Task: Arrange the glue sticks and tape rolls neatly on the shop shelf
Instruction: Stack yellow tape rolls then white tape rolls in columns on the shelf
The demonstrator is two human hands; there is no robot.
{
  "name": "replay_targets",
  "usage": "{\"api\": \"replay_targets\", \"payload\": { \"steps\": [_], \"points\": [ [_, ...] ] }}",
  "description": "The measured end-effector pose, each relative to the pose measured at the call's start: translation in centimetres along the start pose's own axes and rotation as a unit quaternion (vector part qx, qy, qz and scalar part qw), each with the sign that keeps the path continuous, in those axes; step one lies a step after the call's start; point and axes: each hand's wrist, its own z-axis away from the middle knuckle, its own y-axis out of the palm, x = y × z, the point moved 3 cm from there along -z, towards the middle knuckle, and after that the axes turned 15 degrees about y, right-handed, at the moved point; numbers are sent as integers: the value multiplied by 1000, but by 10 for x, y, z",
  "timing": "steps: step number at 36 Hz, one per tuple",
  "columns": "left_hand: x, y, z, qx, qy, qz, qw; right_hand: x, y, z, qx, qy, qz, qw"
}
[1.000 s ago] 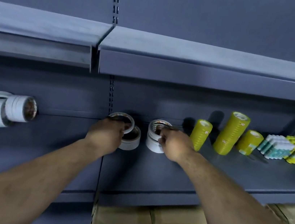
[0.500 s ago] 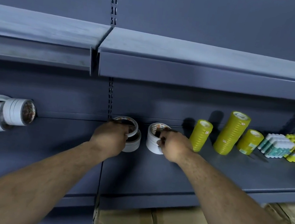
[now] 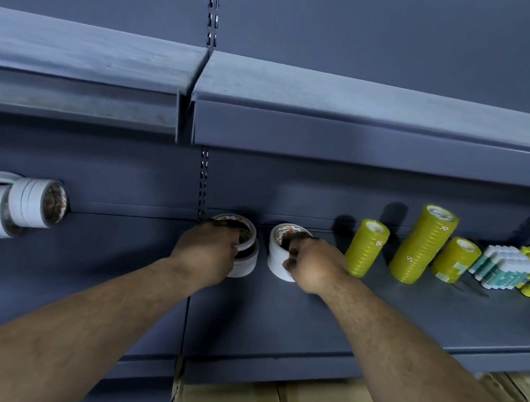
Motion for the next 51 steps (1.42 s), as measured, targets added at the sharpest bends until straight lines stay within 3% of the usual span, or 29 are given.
{"api": "replay_targets", "payload": {
  "steps": [11, 29, 51],
  "points": [
    [-10, 8, -4, -7, 16, -14, 1000, -2, -2, -1, 7, 2, 22, 1000],
    [-11, 19, -15, 101, -23, 8, 995, 1, -7, 3, 42, 16, 15, 999],
    [-14, 9, -20, 131, -20, -15, 991, 5, -6, -5, 68, 42, 73, 994]
  ]
}}
